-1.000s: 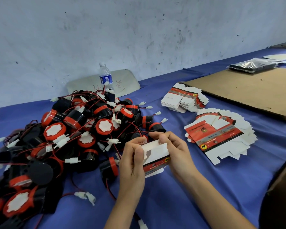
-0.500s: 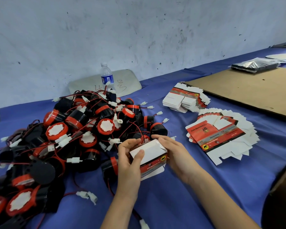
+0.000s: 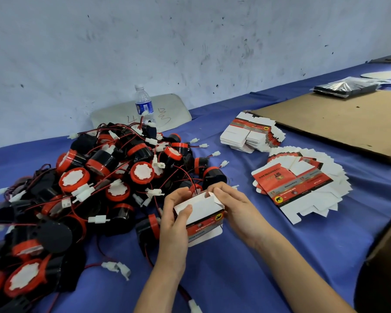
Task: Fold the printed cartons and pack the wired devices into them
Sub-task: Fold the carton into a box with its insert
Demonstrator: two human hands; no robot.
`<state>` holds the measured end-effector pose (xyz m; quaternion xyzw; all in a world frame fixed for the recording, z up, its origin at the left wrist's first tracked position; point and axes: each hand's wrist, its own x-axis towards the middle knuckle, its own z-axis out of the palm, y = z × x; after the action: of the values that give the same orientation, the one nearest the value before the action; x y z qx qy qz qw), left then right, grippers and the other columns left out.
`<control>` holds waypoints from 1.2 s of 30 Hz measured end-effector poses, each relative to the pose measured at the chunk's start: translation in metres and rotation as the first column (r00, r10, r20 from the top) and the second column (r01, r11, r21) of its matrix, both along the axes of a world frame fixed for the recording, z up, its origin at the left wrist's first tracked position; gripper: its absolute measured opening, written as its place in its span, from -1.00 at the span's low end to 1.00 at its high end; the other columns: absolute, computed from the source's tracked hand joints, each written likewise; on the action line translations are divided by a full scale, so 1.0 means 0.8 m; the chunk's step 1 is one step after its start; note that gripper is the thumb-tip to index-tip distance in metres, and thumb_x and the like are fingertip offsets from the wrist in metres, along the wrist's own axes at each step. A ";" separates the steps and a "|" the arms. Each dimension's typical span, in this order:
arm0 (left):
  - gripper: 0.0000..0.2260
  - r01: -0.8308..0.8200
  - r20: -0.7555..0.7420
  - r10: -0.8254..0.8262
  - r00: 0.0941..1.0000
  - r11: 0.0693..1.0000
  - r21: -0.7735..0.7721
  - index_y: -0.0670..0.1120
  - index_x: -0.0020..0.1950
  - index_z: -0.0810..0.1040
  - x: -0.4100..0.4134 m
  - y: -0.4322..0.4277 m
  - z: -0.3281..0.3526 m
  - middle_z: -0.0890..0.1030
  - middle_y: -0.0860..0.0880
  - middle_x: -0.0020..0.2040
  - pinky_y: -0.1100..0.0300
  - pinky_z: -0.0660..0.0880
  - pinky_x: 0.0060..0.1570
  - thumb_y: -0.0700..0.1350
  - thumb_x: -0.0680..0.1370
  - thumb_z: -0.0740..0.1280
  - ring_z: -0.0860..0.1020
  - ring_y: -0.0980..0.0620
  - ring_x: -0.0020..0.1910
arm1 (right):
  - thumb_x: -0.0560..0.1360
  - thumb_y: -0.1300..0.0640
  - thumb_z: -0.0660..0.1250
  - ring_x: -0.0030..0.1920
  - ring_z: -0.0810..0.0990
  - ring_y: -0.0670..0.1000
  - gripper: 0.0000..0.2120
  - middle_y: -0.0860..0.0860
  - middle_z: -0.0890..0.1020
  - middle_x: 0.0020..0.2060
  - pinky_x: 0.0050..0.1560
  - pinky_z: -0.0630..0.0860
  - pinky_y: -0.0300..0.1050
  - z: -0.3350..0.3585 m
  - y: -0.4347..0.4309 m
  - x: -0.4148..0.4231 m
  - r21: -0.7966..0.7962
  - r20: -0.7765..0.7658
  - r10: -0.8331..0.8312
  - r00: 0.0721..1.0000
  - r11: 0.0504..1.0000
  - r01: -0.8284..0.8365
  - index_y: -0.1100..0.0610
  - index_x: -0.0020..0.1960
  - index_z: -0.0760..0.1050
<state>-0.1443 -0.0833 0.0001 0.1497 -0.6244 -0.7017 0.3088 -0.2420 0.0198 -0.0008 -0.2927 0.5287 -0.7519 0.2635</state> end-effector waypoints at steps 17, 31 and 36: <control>-0.51 -0.019 -0.007 0.018 1.000 0.983 -0.184 0.24 -0.06 0.61 0.002 0.006 0.005 0.51 0.23 0.23 0.30 0.48 0.10 -0.38 0.53 0.19 0.50 0.23 0.21 | 0.47 0.43 0.22 0.04 0.57 0.08 -0.49 0.10 0.63 0.02 0.04 0.49 -0.04 -0.003 -0.002 -0.005 -0.097 0.106 0.052 0.993 0.994 -0.041 -0.07 0.24 0.52; -0.40 -0.200 -0.024 0.199 0.980 0.977 -0.068 0.33 0.11 0.53 0.000 0.002 0.006 0.58 0.21 0.13 -0.08 0.46 0.27 -0.43 0.53 0.20 0.52 0.11 0.22 | 0.54 -0.28 0.13 -0.21 0.48 -0.17 -0.53 -0.15 0.56 -0.07 -0.24 0.28 -0.38 0.000 -0.009 0.026 -0.019 -0.662 -0.391 0.640 0.862 0.507 0.00 -0.38 0.43; -0.49 -0.226 -0.066 0.222 0.973 0.973 -0.052 0.25 0.13 0.54 -0.005 0.008 0.002 0.59 0.16 0.10 0.20 0.49 0.10 -0.38 0.58 0.12 0.53 0.16 0.16 | 0.49 0.12 0.42 -0.05 0.54 -0.18 -0.94 -0.13 0.58 -0.05 -0.01 0.45 -0.27 -0.003 -0.010 0.019 0.114 -0.402 -0.365 0.840 0.890 0.441 0.01 -0.05 0.58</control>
<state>-0.1484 -0.0766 0.0016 0.1891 -0.6143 -0.6479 0.4088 -0.2270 0.0122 -0.0035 -0.2823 0.6918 -0.6642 0.0228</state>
